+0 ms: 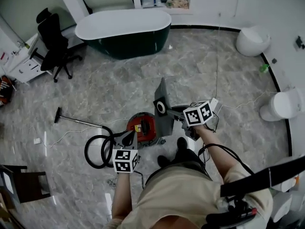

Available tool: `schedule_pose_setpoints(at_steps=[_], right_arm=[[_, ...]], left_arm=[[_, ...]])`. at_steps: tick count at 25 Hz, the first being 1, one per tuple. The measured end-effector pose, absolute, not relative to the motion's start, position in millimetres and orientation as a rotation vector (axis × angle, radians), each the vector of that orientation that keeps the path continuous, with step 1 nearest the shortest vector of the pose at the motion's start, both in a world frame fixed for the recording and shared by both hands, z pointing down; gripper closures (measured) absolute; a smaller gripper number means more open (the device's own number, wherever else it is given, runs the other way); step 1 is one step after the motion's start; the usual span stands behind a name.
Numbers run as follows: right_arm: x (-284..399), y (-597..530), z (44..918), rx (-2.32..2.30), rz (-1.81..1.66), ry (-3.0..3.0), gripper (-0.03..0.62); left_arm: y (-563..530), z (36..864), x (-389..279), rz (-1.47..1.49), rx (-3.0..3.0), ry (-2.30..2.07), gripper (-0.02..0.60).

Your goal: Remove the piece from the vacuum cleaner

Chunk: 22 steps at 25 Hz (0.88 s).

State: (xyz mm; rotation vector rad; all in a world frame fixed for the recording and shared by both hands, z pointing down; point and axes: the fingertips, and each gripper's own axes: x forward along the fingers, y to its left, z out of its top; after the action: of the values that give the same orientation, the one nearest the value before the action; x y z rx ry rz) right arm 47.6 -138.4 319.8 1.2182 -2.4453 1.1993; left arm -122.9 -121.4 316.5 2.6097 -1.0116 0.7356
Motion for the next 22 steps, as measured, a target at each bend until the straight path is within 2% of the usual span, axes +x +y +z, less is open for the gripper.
schedule_pose_setpoints(at_steps=[12, 22], right_arm=[[83.4, -73.8, 310.4, 1.252, 1.283, -2.495, 0.572], [169.7, 18.8, 323.5, 1.282, 1.418, -2.493, 0.572]], left_arm=[[-81.0, 307.6, -51.8, 0.743, 2.663, -0.868, 0.578], [-1.5, 308.4, 46.1, 0.802, 2.705, -0.768, 0.578]])
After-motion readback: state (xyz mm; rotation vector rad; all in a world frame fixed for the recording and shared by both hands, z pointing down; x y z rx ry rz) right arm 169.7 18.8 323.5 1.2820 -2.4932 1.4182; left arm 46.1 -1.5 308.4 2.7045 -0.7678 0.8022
